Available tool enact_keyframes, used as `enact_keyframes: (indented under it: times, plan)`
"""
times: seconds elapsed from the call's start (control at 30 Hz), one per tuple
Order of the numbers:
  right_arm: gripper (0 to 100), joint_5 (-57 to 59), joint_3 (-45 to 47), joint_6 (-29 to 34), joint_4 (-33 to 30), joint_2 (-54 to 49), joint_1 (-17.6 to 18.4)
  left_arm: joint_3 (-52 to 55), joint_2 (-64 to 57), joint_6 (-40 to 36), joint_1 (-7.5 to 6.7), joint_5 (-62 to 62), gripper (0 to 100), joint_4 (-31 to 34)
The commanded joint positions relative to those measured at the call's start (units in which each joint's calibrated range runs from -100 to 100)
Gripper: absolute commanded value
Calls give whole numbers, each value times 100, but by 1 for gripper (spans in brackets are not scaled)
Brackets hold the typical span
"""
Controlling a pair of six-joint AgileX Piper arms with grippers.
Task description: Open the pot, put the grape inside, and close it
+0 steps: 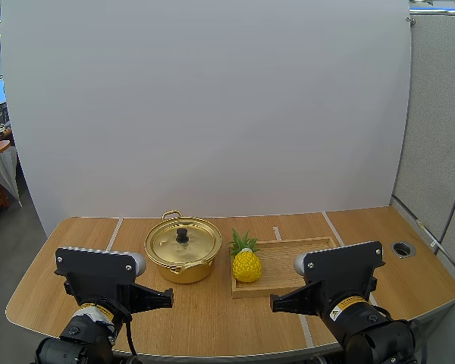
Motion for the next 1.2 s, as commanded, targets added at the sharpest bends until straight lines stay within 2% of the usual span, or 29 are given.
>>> enact_keyframes:
  times: [0.0, 1.17]
  plan:
    - [0, -15, 4, 7, 15, -37, -15, 9, -21, -48, 7, -132, 0, -2]
    - [0, -15, 4, 7, 15, -37, -15, 9, -21, -48, 7, -190, 0, -2]
